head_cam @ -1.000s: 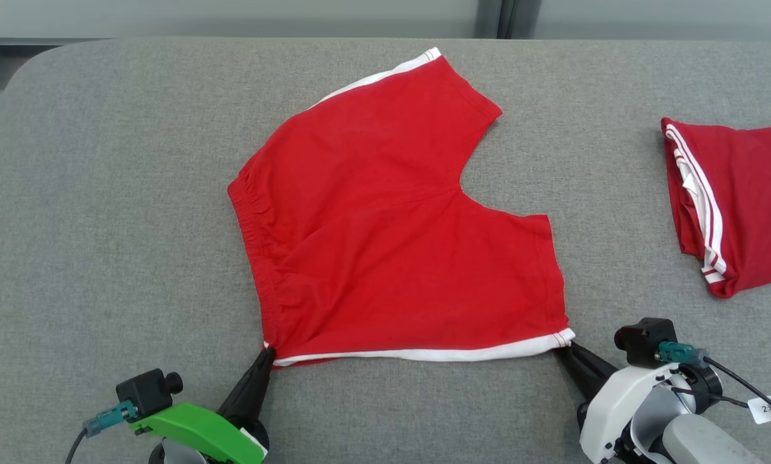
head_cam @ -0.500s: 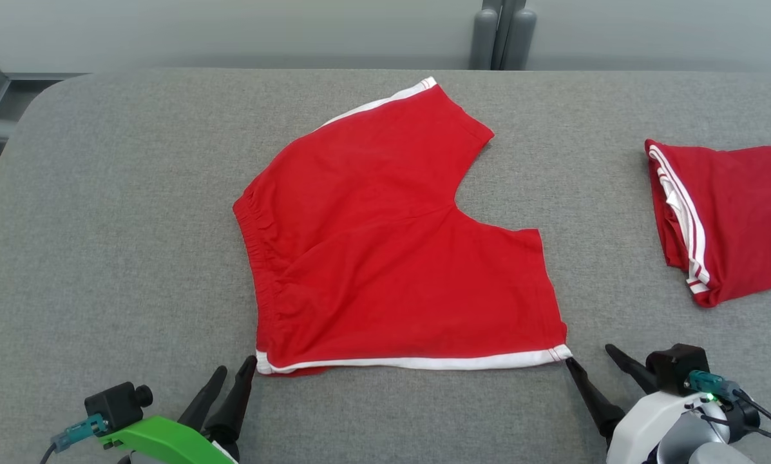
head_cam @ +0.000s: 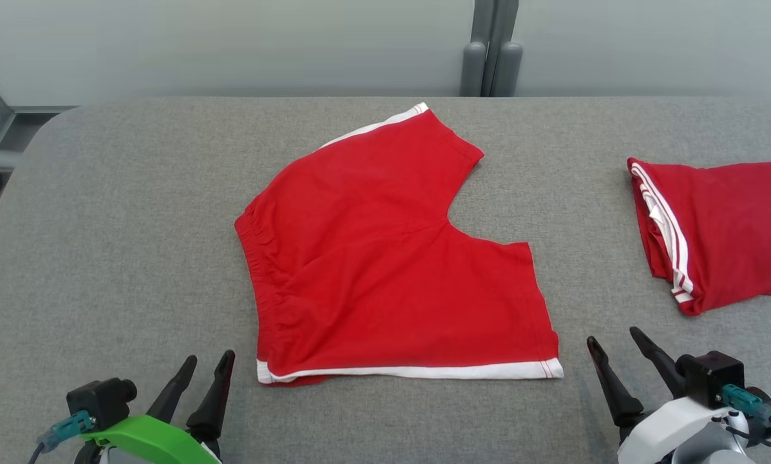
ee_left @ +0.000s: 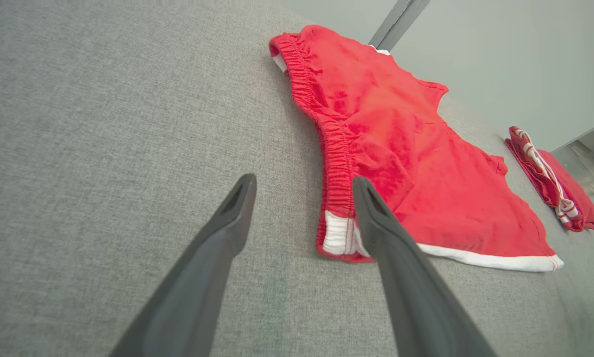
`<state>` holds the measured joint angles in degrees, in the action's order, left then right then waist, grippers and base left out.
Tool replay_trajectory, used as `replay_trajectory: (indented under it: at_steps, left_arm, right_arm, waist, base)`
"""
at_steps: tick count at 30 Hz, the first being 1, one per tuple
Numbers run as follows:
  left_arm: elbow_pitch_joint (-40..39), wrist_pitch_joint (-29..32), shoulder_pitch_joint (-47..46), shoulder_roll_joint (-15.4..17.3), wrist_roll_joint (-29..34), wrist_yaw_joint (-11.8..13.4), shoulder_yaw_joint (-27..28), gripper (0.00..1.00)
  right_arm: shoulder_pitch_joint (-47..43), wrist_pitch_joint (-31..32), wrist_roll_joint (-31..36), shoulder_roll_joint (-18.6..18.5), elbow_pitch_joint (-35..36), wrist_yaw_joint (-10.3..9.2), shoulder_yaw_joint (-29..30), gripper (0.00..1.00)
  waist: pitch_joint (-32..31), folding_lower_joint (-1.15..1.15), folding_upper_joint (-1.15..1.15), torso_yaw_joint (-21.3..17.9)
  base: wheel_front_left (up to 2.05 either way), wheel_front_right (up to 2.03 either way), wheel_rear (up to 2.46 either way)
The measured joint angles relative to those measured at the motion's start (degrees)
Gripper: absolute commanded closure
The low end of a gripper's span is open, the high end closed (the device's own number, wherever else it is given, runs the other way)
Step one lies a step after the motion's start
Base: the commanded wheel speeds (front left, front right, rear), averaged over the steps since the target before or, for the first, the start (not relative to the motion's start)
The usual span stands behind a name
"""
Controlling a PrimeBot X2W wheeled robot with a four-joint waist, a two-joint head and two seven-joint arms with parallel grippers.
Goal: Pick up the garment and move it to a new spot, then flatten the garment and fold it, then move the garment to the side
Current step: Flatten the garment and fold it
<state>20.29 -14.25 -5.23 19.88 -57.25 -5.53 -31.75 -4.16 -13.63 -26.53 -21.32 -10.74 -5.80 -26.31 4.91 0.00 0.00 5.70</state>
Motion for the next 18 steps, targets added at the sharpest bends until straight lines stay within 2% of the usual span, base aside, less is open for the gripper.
replay_trajectory:
  at_steps: [9, 14, 18]
  left_arm:
    - [-4.07, 0.01, 2.19, -3.83, 7.03, 2.38, 10.04, 0.0]
    - [-6.33, 0.01, 2.58, -5.6, 12.56, 2.61, 13.32, 0.0]
    - [-7.77, 0.0, 3.64, -7.01, 15.0, 3.08, 16.53, 0.0]
  right_arm:
    - [-1.06, -0.97, 4.14, 2.42, 0.27, -0.87, 3.57, 0.0]
    - [0.6, -0.96, 8.79, 6.12, 6.54, -1.31, 9.8, 0.0]
    - [1.0, -0.96, 10.74, 8.95, 8.35, -1.37, 13.69, 0.0]
  waist:
    - [-2.45, 0.0, 0.0, 1.08]
    - [-1.9, 0.0, 0.0, 1.24]
    - [-1.18, 0.0, 0.0, 0.93]
  base:
    - [0.0, 0.0, 0.0]
    - [0.0, 0.0, 0.0]
    - [0.0, 0.0, 0.0]
